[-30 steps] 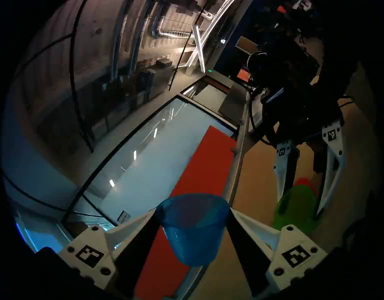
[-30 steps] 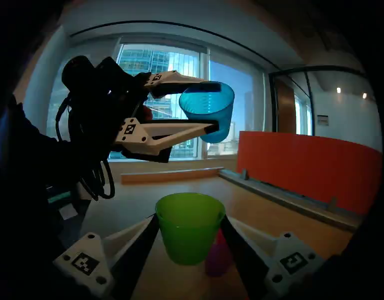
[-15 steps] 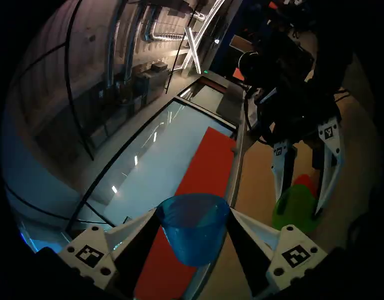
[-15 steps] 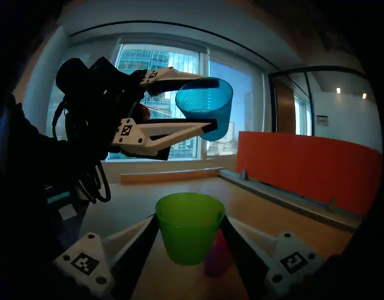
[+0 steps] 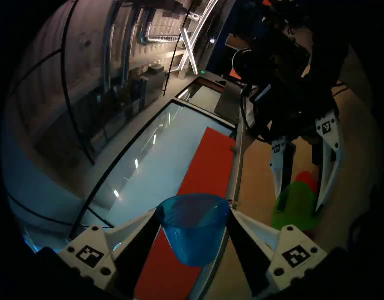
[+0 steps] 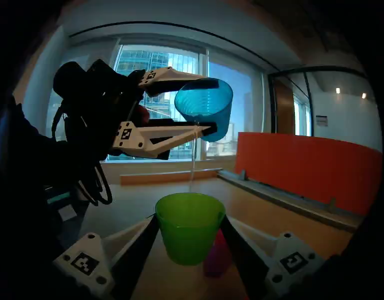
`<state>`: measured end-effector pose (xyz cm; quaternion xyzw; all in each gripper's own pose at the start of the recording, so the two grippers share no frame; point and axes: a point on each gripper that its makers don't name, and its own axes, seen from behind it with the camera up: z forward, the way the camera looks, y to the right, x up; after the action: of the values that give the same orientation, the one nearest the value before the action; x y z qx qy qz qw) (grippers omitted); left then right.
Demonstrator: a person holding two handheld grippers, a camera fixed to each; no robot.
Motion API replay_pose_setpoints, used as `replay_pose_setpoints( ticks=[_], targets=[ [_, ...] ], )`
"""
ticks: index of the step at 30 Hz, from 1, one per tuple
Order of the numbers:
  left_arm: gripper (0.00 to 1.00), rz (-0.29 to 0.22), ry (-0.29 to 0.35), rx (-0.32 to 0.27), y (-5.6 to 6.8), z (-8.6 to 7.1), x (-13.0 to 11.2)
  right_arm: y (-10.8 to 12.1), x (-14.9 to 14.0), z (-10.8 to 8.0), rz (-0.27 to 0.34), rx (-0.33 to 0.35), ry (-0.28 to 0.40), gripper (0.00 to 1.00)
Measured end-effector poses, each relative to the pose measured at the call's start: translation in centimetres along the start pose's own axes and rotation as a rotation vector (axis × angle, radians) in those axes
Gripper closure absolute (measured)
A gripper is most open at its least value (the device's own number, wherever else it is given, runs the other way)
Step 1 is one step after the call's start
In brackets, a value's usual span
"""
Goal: Pour water
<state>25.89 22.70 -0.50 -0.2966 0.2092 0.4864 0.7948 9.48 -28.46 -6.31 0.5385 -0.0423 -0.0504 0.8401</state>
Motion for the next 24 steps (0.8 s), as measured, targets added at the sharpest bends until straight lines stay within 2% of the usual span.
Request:
replay_pose_setpoints(
  ticks=[24],
  targets=[
    [0.12, 0.058, 0.009, 0.002, 0.42, 0.17, 0.60, 0.18, 0.04, -0.26, -0.005, -0.004, 0.003, 0.11]
  ],
)
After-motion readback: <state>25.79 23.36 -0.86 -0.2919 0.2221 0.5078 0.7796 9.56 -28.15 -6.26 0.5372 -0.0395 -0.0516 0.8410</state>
